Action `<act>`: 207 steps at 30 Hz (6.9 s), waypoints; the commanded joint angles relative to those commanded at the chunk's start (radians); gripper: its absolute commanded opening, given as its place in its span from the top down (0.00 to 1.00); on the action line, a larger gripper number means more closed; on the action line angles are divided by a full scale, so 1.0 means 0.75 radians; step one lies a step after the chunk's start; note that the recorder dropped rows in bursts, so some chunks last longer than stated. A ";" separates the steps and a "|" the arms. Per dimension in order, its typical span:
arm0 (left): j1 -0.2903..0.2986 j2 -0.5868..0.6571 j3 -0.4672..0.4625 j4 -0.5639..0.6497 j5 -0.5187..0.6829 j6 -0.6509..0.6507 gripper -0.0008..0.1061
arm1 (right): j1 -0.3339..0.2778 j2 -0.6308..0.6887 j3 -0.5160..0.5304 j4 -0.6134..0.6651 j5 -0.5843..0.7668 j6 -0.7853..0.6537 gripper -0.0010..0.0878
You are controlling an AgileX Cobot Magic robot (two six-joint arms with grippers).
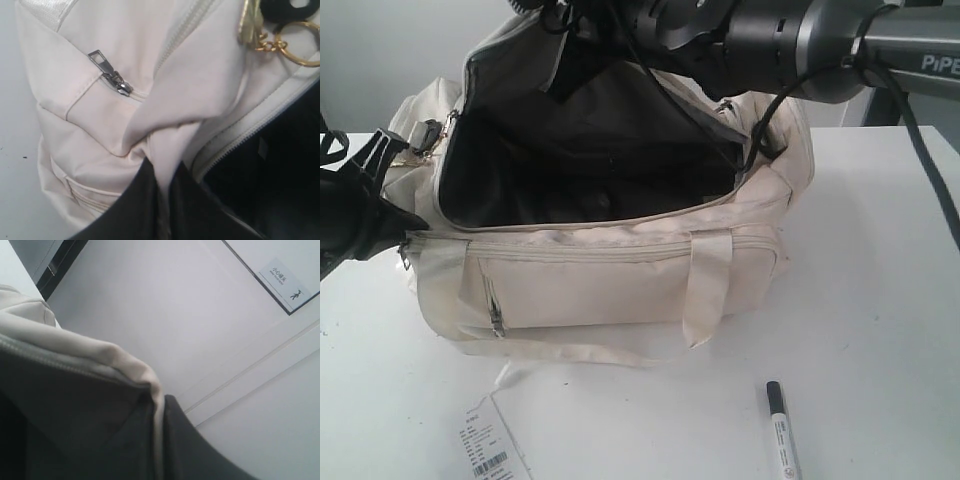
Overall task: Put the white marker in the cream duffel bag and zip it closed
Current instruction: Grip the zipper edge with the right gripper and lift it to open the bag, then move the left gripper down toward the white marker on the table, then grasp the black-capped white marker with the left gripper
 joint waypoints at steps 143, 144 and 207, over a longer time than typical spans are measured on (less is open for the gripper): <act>-1.442 0.623 -0.797 1.299 0.615 -0.119 0.99 | 0.000 0.000 0.000 0.041 0.005 0.006 0.99; -1.442 0.639 -0.825 1.299 0.636 -0.131 0.99 | 0.000 0.000 0.000 0.041 0.005 0.006 0.99; -1.442 1.071 -1.263 1.474 0.655 -0.770 0.42 | 0.000 0.000 0.000 0.041 0.005 0.006 0.99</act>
